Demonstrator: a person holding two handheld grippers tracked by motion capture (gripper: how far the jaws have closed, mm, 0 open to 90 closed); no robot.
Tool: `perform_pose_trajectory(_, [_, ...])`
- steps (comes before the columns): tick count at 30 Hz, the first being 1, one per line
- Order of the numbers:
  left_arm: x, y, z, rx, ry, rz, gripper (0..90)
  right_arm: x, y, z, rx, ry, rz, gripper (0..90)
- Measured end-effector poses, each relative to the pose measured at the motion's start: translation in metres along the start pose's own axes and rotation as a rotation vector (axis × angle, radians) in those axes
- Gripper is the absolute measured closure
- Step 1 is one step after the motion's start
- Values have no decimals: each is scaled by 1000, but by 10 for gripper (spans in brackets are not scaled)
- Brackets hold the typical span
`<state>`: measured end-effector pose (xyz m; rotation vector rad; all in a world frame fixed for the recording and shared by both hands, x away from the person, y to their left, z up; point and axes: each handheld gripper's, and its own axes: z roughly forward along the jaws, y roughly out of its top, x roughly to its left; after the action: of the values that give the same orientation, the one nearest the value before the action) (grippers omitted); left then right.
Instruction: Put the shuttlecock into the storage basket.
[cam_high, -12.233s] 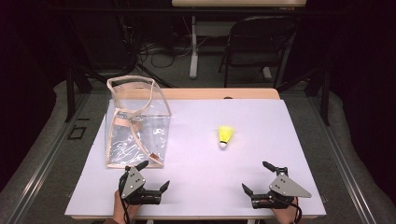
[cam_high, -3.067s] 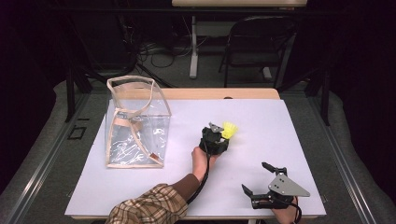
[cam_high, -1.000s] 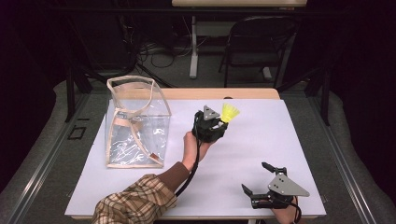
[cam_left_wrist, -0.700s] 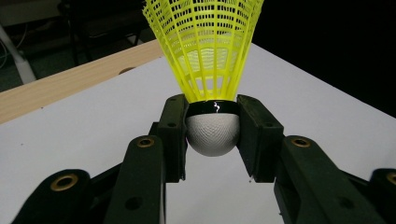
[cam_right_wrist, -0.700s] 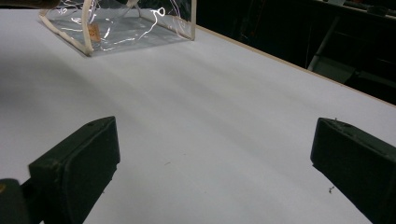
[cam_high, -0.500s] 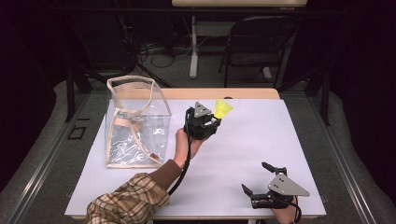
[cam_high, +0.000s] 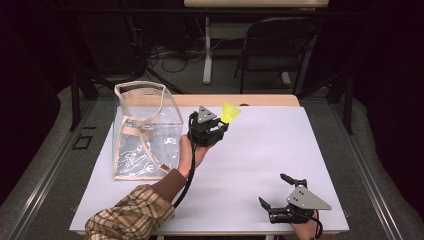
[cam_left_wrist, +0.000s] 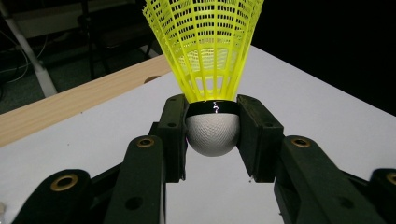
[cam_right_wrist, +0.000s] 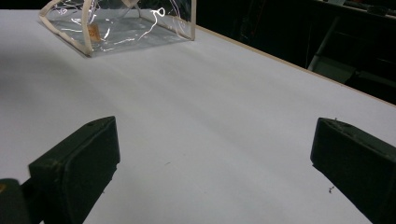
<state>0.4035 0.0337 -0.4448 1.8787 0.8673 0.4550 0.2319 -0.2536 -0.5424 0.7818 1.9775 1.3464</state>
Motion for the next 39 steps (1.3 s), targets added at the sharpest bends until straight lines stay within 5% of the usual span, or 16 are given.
perform_pose_trajectory(39, [34,-1,-37,-45,58,12,649,1,0,0,-2,-2,3,6])
